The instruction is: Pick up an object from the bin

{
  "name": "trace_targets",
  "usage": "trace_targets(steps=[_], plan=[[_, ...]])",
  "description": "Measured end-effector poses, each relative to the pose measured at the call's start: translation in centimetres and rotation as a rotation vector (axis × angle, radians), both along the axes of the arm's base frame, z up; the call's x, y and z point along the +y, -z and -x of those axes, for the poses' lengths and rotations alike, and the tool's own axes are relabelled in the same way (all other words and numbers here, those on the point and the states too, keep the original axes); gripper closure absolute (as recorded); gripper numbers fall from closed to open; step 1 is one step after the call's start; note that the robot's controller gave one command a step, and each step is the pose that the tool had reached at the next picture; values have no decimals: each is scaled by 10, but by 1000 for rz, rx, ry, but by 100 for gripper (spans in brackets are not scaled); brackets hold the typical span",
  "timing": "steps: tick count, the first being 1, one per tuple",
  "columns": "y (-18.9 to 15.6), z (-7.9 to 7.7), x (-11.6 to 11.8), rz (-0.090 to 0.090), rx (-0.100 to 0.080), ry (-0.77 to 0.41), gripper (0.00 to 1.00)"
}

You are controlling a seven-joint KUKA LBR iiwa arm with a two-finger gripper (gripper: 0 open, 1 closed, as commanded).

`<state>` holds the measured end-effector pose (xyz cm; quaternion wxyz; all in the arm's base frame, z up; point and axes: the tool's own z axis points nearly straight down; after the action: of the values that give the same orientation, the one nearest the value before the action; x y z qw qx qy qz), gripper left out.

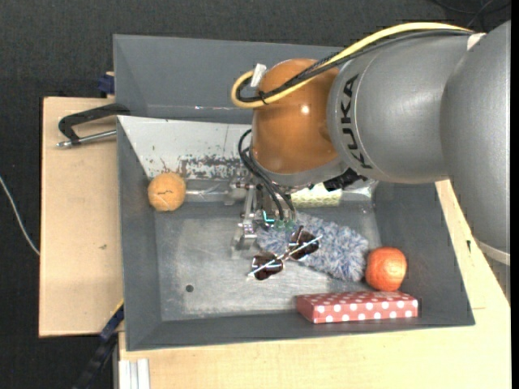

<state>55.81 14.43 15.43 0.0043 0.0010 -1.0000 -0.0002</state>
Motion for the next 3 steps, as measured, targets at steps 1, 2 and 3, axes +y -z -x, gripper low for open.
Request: trace_targets(steps=[1, 2, 3], plan=[[-5, -2, 0, -1, -9, 1, 0], [43, 22, -94, -2, -16, 37, 0], [78, 14, -135, -3, -35, 21, 100]])
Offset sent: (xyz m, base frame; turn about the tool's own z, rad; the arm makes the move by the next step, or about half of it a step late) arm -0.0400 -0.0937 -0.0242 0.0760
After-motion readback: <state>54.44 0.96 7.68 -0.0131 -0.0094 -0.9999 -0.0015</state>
